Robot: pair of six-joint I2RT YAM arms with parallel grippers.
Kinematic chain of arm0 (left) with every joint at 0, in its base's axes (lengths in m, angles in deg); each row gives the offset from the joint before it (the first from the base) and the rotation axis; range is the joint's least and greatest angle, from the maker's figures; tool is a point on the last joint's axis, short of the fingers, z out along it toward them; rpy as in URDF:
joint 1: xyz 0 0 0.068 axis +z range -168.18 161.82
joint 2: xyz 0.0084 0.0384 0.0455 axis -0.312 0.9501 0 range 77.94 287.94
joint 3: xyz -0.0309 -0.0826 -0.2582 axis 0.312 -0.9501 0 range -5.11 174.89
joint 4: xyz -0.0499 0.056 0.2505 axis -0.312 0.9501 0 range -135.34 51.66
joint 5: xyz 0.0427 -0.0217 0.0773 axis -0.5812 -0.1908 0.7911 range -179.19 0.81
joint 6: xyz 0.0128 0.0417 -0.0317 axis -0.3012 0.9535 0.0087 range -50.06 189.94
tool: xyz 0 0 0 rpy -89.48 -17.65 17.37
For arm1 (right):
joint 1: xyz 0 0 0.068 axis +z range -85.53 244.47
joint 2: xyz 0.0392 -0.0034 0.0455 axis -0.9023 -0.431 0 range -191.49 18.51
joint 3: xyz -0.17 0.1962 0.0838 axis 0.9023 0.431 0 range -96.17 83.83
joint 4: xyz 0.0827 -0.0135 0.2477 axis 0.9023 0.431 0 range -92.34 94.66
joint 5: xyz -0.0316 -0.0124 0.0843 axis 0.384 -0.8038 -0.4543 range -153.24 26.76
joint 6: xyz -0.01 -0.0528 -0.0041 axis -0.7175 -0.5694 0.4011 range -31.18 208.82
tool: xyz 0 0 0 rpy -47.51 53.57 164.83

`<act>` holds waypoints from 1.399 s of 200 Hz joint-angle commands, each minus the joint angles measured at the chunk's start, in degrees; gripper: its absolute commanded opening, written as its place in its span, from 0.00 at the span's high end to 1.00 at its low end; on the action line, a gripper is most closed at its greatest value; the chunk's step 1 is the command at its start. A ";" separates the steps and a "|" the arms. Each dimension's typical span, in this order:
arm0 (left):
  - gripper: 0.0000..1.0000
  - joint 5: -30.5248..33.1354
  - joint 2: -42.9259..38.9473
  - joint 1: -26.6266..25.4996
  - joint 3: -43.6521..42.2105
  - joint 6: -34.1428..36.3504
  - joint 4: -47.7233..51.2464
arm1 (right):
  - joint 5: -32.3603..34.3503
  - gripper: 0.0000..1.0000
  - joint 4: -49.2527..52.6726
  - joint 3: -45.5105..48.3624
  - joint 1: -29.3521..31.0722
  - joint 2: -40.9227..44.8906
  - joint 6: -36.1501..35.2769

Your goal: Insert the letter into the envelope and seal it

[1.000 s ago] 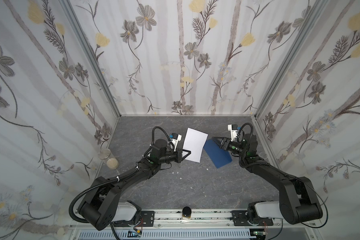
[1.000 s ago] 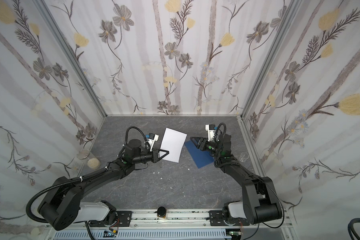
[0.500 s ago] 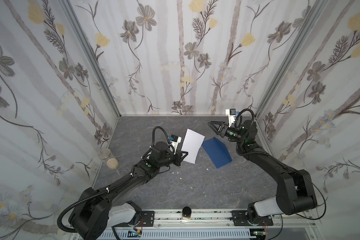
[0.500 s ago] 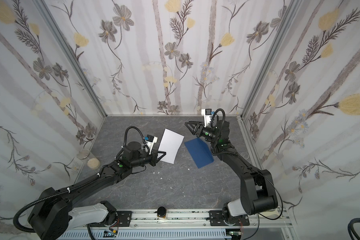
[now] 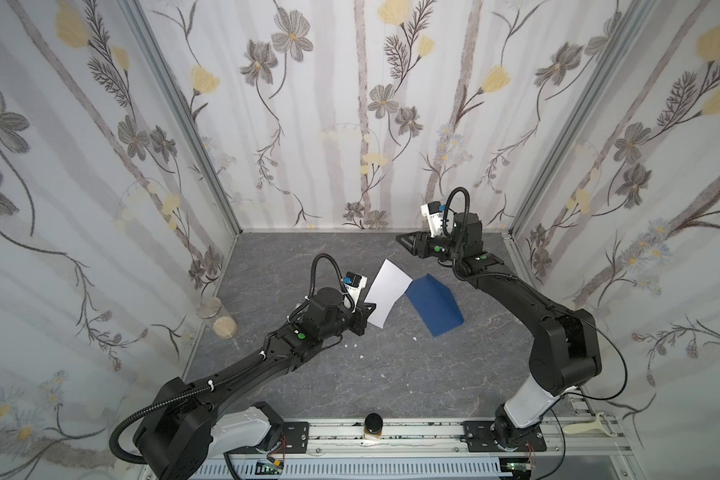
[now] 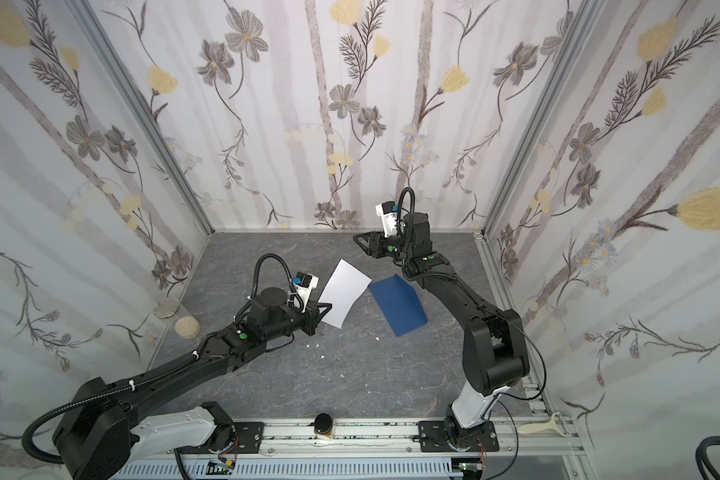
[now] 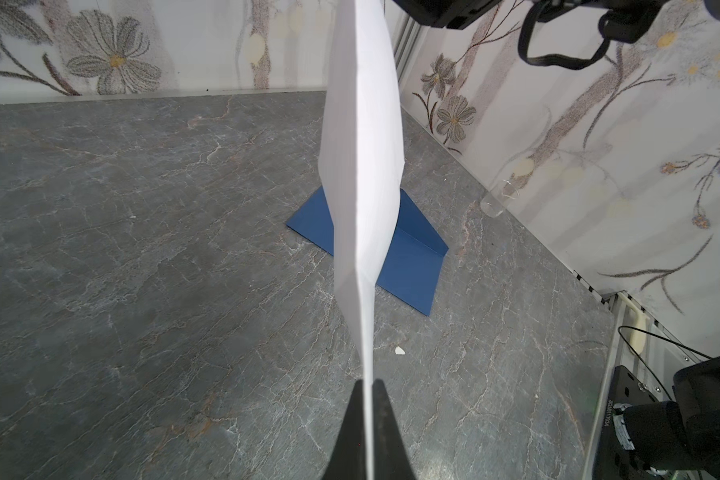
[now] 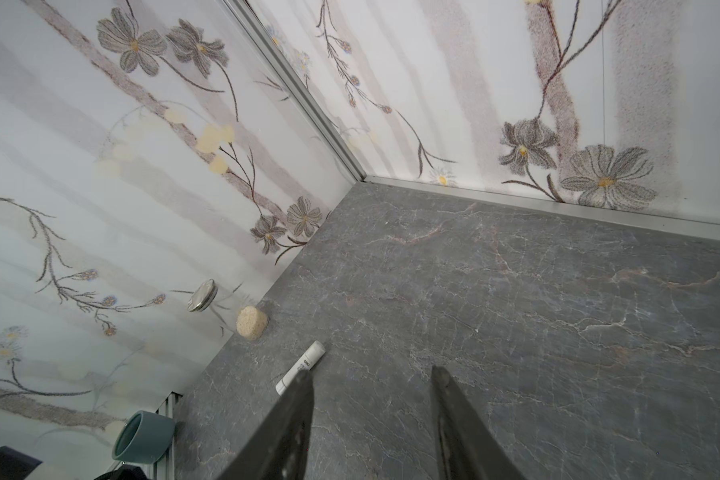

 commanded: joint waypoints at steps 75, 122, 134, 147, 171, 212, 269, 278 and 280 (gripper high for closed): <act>1.00 4.28 -0.44 -0.35 0.66 0.93 -0.22 | -1.59 0.61 5.63 0.90 2.70 -0.70 -4.49; 1.00 5.91 -0.33 -0.35 0.54 0.34 -0.38 | -3.14 0.62 4.61 4.74 3.15 2.40 -3.98; 1.00 6.57 -0.33 -0.35 0.48 0.08 -0.24 | -3.64 0.63 4.28 5.90 3.29 3.42 -3.72; 1.00 6.99 -0.43 -0.30 0.46 0.01 -0.31 | -4.34 0.63 3.50 7.37 3.57 4.53 -3.32; 1.00 7.77 -0.49 -0.34 0.46 -0.28 -0.31 | -5.10 0.63 2.87 9.70 3.94 6.32 -2.94; 1.00 8.42 -0.69 -0.36 0.55 -0.54 -0.31 | -5.55 0.63 2.74 12.79 5.06 8.58 -2.82; 1.00 8.97 -0.77 -0.33 0.55 -0.79 -0.25 | -5.89 0.64 2.74 16.92 6.46 11.09 -3.30; 1.00 9.05 -0.77 -0.31 0.47 -0.81 -0.23 | -5.90 0.64 2.56 17.70 6.51 11.71 -3.26; 1.00 9.06 -0.77 -0.36 0.46 -0.81 -0.22 | -5.90 0.64 2.55 17.85 6.54 11.82 -3.26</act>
